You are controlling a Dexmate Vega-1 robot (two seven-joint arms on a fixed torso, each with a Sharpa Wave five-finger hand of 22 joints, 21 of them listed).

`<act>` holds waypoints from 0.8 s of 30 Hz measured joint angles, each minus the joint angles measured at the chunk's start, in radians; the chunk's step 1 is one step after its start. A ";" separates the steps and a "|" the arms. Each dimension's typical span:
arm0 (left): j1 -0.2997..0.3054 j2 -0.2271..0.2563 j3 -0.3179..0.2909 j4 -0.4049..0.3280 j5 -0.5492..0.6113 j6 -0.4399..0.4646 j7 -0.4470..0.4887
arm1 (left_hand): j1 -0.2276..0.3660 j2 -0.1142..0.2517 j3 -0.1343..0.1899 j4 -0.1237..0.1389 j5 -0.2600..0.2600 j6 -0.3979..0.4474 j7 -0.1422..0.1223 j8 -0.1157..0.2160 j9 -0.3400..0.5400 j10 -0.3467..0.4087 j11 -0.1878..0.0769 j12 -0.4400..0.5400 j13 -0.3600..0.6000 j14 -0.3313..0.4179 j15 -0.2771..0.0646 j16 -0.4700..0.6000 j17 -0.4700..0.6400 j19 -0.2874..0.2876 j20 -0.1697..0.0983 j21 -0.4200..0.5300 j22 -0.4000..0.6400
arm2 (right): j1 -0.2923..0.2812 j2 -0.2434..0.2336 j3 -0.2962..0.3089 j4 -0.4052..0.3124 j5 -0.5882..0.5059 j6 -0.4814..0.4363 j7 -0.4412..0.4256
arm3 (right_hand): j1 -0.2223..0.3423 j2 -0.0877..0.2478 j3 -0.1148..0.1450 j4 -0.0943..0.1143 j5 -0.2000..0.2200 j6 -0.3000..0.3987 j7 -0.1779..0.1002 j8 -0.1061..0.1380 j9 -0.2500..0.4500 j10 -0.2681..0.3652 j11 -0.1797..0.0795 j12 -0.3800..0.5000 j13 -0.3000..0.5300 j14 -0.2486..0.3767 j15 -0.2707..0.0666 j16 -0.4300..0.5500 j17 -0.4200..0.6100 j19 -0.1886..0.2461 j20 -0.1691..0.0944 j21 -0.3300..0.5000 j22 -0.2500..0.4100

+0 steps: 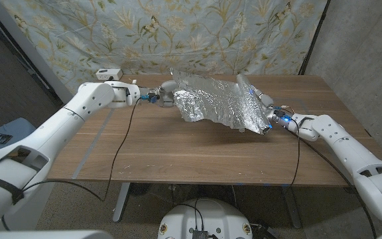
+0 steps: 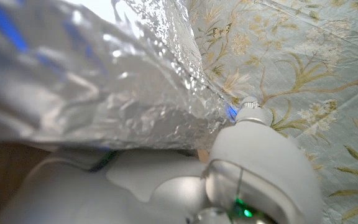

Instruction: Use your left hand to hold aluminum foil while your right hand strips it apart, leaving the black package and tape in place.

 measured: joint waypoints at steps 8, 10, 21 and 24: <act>0.013 0.018 -0.014 -0.010 -0.009 0.004 0.003 | 0.000 0.000 0.000 0.000 0.000 0.000 0.000 0.000 0.000 0.000 0.000 0.000 0.000 0.000 0.000 0.000 -0.001 -0.004 -0.004 0.000 0.000 | 0.004 0.000 0.000 0.003 -0.003 0.000 -0.001 | 0.000 0.000 0.000 0.000 0.000 0.000 0.000 0.000 0.000 0.000 0.000 0.000 0.000 0.000 0.000 0.000 0.000 0.000 0.000 0.000 0.000; 0.017 0.024 -0.019 -0.013 -0.014 0.006 0.005 | 0.000 0.000 0.000 0.000 0.000 0.000 0.000 0.000 0.000 0.000 0.000 -0.003 0.000 0.000 0.000 0.000 0.000 -0.004 -0.004 0.000 -0.001 | 0.005 0.000 0.000 0.003 -0.004 0.000 -0.004 | 0.000 0.000 0.000 0.000 0.000 0.000 0.000 0.000 0.000 0.000 0.000 0.000 0.000 0.000 0.000 0.000 0.000 0.000 0.000 0.000 0.000; 0.041 0.053 -0.038 -0.022 -0.028 0.007 0.003 | 0.000 0.000 0.000 0.000 0.000 0.000 0.000 -0.002 0.000 0.000 0.000 -0.003 0.005 0.000 0.000 -0.006 0.000 -0.012 -0.002 0.006 -0.002 | 0.009 0.004 -0.001 0.002 -0.009 -0.001 -0.018 | 0.000 0.000 0.000 0.000 0.000 0.000 0.000 0.000 0.000 0.000 0.000 0.000 0.000 0.000 0.000 -0.001 0.000 0.000 0.000 0.000 0.000; 0.048 0.061 -0.044 -0.026 -0.031 0.007 0.001 | 0.000 0.000 0.000 0.000 0.000 0.000 0.000 -0.002 0.000 0.000 0.000 -0.003 0.002 0.000 0.000 -0.007 0.000 -0.012 -0.002 0.006 -0.002 | 0.012 0.009 -0.004 0.002 -0.011 -0.001 -0.019 | 0.000 0.000 0.000 0.000 0.000 0.000 0.000 0.000 0.000 0.000 0.000 0.000 0.000 0.000 0.000 -0.001 0.004 0.000 0.000 0.000 0.000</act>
